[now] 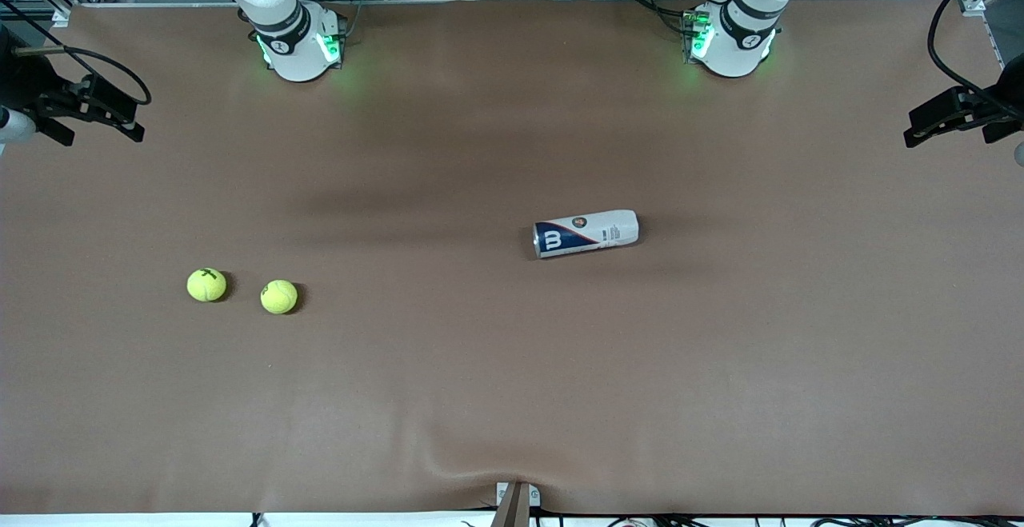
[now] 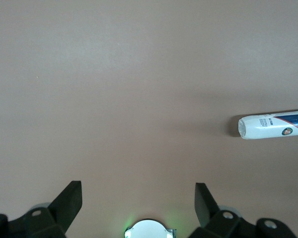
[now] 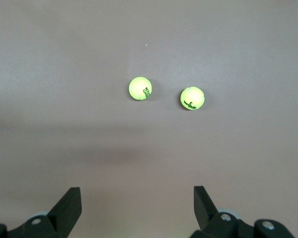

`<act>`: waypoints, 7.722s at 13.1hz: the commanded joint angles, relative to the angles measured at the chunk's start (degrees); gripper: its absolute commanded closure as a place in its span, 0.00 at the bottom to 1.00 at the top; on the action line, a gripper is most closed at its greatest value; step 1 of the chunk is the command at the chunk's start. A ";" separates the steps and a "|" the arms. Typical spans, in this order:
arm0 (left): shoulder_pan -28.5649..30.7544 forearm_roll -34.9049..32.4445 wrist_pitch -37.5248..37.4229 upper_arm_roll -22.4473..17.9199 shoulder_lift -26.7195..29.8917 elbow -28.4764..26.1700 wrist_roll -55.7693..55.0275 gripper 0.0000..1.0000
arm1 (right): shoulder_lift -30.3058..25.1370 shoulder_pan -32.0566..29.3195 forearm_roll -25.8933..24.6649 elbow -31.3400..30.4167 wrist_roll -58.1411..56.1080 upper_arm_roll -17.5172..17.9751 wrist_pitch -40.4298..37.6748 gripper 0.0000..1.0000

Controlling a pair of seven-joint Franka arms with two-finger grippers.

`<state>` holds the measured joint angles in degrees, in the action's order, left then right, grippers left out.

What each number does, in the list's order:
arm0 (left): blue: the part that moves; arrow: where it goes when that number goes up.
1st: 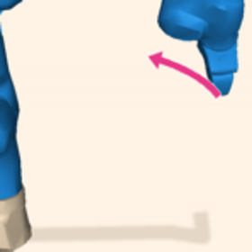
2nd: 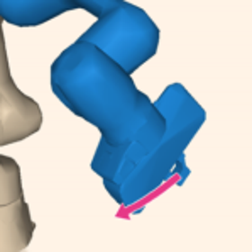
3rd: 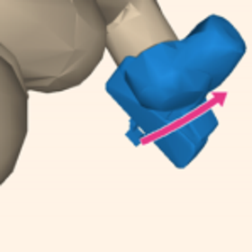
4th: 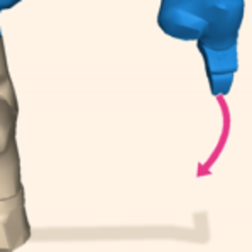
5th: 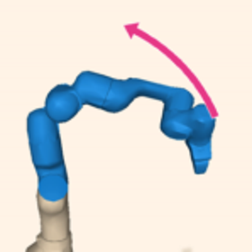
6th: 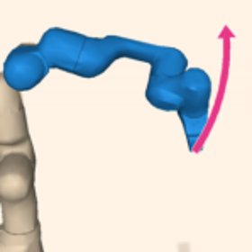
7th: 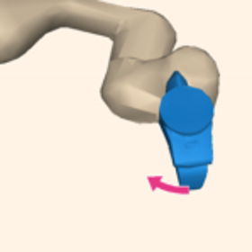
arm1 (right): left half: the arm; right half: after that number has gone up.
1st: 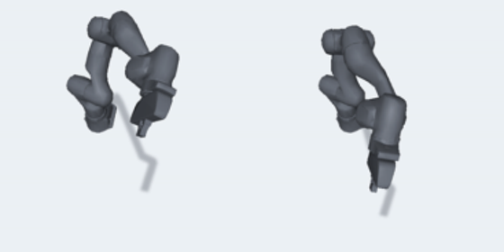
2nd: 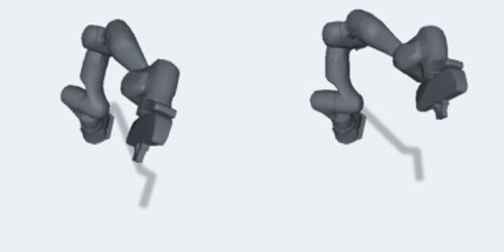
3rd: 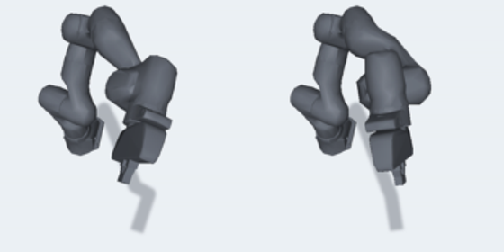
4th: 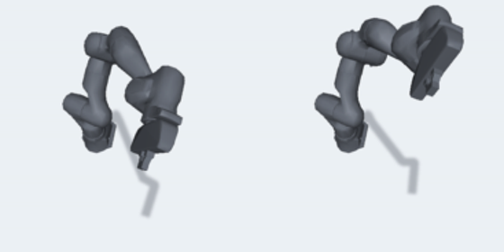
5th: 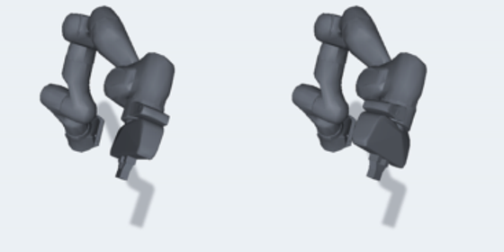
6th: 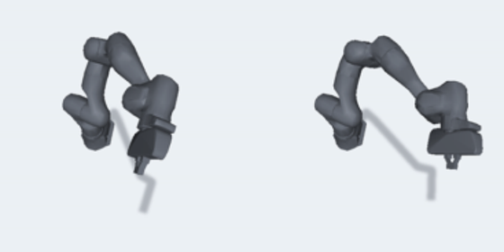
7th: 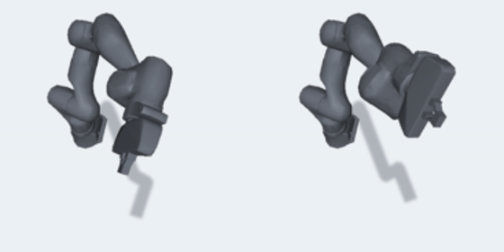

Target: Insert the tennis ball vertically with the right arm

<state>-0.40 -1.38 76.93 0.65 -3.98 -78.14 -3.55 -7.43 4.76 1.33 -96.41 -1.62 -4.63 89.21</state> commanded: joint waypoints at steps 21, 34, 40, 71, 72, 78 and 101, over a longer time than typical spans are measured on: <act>-28.93 -9.15 18.41 3.92 -9.46 -12.55 26.14 0.00 | 4.25 -0.45 0.52 -3.51 -0.49 -0.29 6.13 0.00; -41.70 -19.71 24.05 3.83 -32.13 -10.72 13.57 0.00 | 19.19 0.86 0.69 -6.34 0.12 -0.20 23.11 0.00; -42.49 -20.76 25.89 3.74 -36.98 -6.23 13.57 0.00 | 23.94 0.86 1.31 -10.38 1.79 -0.20 33.38 0.00; -41.96 -24.10 36.80 3.48 -42.17 -6.85 12.96 0.00 | 37.04 2.71 6.32 -15.21 1.79 -0.11 52.12 0.00; -41.96 -24.10 36.80 3.48 -42.17 -6.85 13.04 0.00 | 37.05 2.80 6.32 -15.21 1.79 -0.11 52.21 0.00; -41.88 -24.10 36.62 3.39 -41.73 -6.67 13.48 0.22 | 38.01 2.97 6.40 -15.65 1.79 -0.03 52.65 0.00; -41.00 -8.91 44.24 3.57 -30.13 -2.72 9.10 0.24 | 29.31 4.37 -1.75 3.84 8.18 -0.03 17.41 0.48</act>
<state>-41.69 -12.47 117.65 4.36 -35.48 -80.33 7.44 21.63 7.73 3.13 -96.09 1.81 -4.60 109.88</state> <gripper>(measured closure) 0.238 0.330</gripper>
